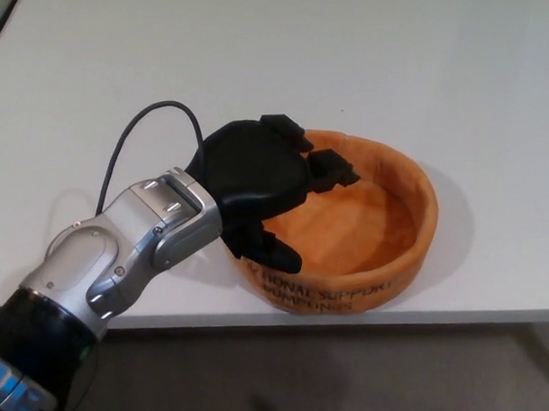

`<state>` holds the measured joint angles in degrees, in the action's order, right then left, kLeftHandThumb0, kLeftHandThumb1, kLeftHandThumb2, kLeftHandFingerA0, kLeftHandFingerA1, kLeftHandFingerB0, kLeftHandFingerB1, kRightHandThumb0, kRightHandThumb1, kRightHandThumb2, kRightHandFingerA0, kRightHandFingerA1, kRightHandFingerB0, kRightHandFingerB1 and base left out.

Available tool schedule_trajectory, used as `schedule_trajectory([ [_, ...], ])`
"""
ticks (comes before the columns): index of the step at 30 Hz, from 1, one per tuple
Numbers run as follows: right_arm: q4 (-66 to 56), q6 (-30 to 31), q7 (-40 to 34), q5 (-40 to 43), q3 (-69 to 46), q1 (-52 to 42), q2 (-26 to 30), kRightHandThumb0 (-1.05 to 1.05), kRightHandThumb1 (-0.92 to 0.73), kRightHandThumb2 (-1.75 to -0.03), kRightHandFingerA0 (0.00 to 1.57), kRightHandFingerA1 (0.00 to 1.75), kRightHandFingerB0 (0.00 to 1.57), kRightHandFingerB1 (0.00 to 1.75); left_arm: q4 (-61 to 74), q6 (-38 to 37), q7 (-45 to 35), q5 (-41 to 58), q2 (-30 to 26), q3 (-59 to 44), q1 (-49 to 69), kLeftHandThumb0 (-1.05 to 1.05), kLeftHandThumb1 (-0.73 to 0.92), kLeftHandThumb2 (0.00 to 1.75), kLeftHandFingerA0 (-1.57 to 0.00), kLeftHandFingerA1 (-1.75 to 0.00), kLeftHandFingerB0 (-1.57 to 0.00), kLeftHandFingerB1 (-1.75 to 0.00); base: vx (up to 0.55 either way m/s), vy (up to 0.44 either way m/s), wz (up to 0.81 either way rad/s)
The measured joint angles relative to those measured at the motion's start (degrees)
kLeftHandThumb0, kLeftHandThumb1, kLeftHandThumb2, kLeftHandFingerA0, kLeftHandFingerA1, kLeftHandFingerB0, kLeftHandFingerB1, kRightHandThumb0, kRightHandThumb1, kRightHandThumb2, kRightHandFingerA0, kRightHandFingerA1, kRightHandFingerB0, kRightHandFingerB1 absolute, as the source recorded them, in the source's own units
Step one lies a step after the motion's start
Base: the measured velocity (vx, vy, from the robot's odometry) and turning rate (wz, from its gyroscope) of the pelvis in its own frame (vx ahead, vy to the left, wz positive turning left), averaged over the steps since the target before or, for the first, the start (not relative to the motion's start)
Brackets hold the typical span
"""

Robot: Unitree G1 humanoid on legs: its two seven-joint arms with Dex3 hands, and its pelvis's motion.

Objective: A soft plate is kept in the center of the table close to the robot and the robot uses its left hand to pick up the plate, turns it upside down and places it back on the table

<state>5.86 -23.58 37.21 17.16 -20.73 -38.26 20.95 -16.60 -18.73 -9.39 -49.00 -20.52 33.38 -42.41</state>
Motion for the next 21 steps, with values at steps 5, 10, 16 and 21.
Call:
schedule_trajectory([
  [5,3.7,-0.3,-0.1,-0.2,0.0,1.3,0.0,-0.78,-0.77,-1.10,0.22,0.57,0.15,0.48,1.6,-0.4,-2.5,1.7,0.0,-0.6,0.1,-1.01,0.70,0.62,-0.29,-0.39,-0.29,-0.30,0.00,0.000,0.00],
  [10,3.4,-0.3,-0.1,-0.4,-0.1,0.9,0.0,-0.77,-0.78,-1.10,0.21,0.58,0.14,0.48,3.8,-0.9,-5.3,2.8,-0.8,-0.4,1.5,-1.01,0.68,0.62,-0.32,-0.38,-0.33,-0.31,0.00,0.000,0.00],
  [16,0.3,0.5,-0.2,-0.4,-0.1,-0.2,0.0,-0.78,-0.78,-1.10,0.21,0.59,0.13,0.49,4.8,-0.9,-6.7,2.8,-1.8,0.3,3.9,-0.95,0.51,0.96,-0.29,-0.47,-0.26,-0.39,0.00,0.000,0.00],
  [21,-0.9,1.3,-0.5,-0.4,-0.2,-0.4,0.0,-0.78,-0.77,-1.10,0.22,0.59,0.14,0.49,3.8,-1.5,-6.7,2.6,-1.7,1.4,4.7,-1.00,0.68,0.62,-0.32,-0.39,-0.33,-0.31,0.00,0.000,0.00],
])
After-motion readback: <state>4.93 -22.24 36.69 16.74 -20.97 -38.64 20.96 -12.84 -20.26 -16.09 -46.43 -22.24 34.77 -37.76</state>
